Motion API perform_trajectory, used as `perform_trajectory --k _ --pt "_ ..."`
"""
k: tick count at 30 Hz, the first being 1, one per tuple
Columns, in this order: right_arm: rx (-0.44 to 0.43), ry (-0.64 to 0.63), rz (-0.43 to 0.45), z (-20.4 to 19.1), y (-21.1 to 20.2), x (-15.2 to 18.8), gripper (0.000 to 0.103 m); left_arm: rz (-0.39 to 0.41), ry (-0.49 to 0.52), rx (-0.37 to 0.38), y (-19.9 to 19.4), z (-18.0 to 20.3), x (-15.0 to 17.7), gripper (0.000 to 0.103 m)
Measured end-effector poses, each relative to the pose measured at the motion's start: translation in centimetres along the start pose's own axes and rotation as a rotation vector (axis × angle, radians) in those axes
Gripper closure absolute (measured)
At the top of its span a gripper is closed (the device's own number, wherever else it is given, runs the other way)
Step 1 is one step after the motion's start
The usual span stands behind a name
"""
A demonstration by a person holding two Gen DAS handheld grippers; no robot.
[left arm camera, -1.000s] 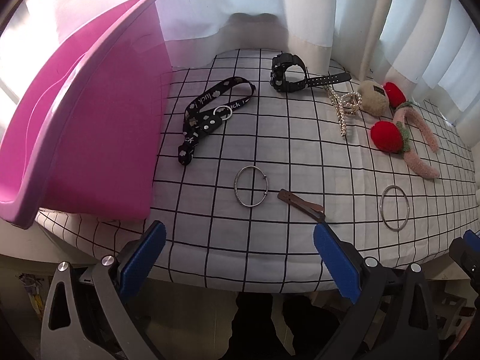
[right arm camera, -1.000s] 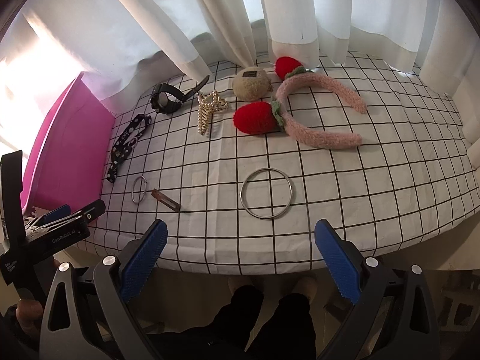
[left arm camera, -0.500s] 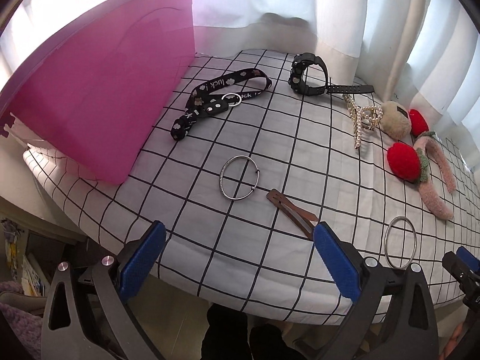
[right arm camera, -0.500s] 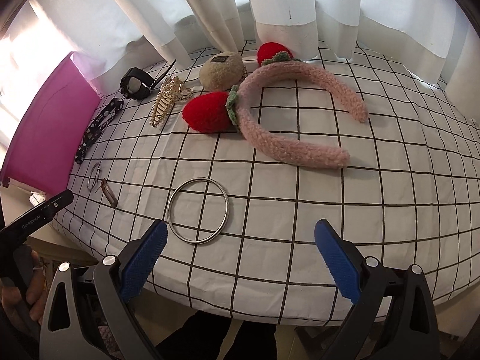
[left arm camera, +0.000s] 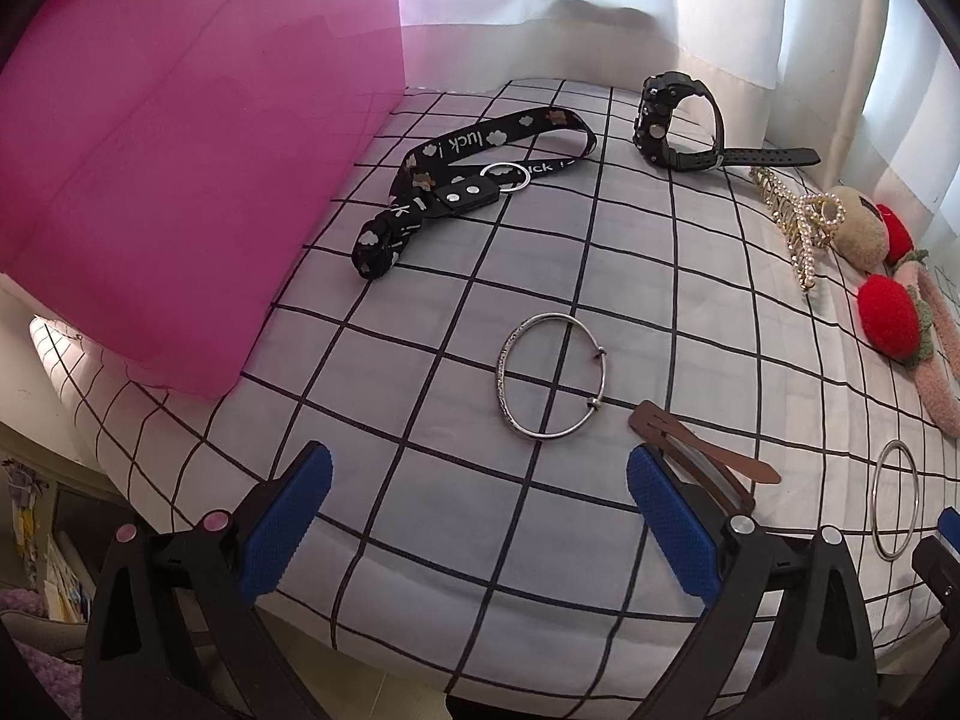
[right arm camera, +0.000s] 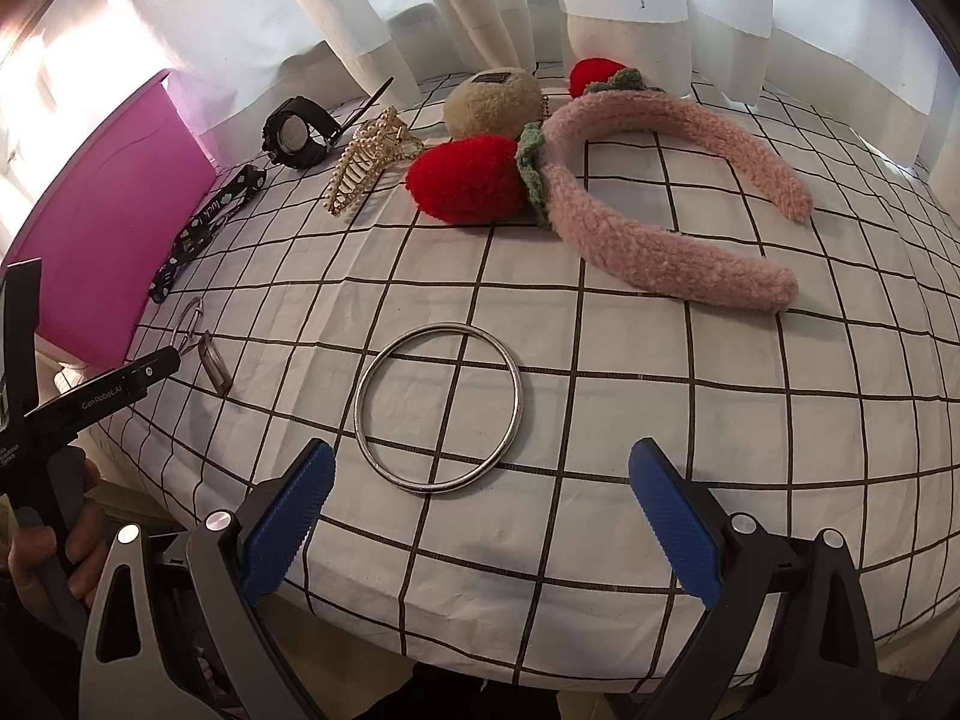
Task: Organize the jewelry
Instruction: 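Move the left tool down to the silver bangle and close on it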
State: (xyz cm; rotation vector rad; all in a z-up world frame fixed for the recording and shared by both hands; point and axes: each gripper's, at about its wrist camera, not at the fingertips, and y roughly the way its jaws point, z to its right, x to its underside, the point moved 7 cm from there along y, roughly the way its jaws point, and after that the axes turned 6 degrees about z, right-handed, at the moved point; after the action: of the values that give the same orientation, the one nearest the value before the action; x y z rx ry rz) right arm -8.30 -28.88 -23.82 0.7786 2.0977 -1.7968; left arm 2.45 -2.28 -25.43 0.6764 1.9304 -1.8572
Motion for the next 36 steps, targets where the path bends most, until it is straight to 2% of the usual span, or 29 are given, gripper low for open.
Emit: perform_trajectory --k 19,28,36 --pt "0.192 -0.063 0.059 -1.0 1.3 0.3 0.009 0.071 0.021 0.087 2.2 0.2 -1.5 0.005" --pt "0.239 -0.074 0.079 -1.2 1.9 -0.1 0.009 0.117 0.049 0.113 2.7 0.3 -2.1 0.005" --pt "0.252 -0.064 0.113 -1.2 1.9 -0.1 0.008 0.135 0.032 0.097 3.1 0.5 -2.5 0.005"
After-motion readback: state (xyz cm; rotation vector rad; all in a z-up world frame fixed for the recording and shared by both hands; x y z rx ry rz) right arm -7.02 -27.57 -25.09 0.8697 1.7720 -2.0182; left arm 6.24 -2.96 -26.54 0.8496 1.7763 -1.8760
